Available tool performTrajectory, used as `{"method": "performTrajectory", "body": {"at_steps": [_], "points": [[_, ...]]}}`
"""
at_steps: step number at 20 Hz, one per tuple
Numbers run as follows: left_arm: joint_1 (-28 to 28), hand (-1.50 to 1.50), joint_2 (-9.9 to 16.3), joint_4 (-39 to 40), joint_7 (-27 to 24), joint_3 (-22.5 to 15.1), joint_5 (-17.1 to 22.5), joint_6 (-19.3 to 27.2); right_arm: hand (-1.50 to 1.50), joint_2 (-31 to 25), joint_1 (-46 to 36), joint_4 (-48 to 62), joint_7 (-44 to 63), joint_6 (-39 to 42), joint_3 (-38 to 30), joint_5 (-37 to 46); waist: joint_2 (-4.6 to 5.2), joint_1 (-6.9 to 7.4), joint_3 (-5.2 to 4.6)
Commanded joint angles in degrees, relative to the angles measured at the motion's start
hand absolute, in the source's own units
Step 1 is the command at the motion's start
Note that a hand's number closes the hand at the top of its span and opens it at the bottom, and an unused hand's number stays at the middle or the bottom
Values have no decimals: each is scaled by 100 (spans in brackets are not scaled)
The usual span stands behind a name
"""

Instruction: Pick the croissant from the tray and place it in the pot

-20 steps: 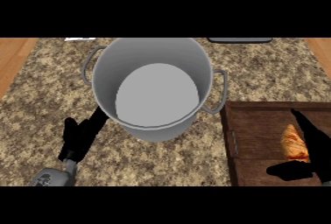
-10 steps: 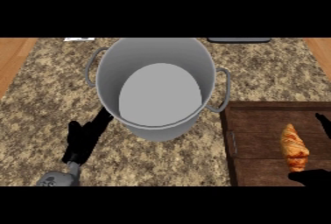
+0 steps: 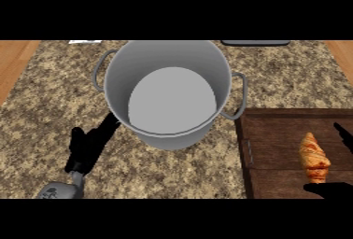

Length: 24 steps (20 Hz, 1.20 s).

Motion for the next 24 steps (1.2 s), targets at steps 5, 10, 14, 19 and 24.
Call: {"method": "performTrajectory", "body": {"at_steps": [5,10,14,19,24], "points": [[-333,0,-230,411,-61,254,-304,-19,-150,565,-427,921,-582,308,-446,-271,6,7,-2],[66,0,-361,-296,367,86,-329,24,-150,832,-583,2060,-1503,370,-701,-437,2,27,2],[-130,0,-186,318,-147,357,-257,-353,150,656,-547,2467,-2147,169,-170,620,19,49,3],[14,0,-205,6,0,362,-333,-269,150,948,-566,3053,-2862,150,-487,265,9,50,5],[56,0,-334,300,-302,309,-423,-283,150,999,-687,3199,-3231,408,-756,-172,12,36,2]]}}
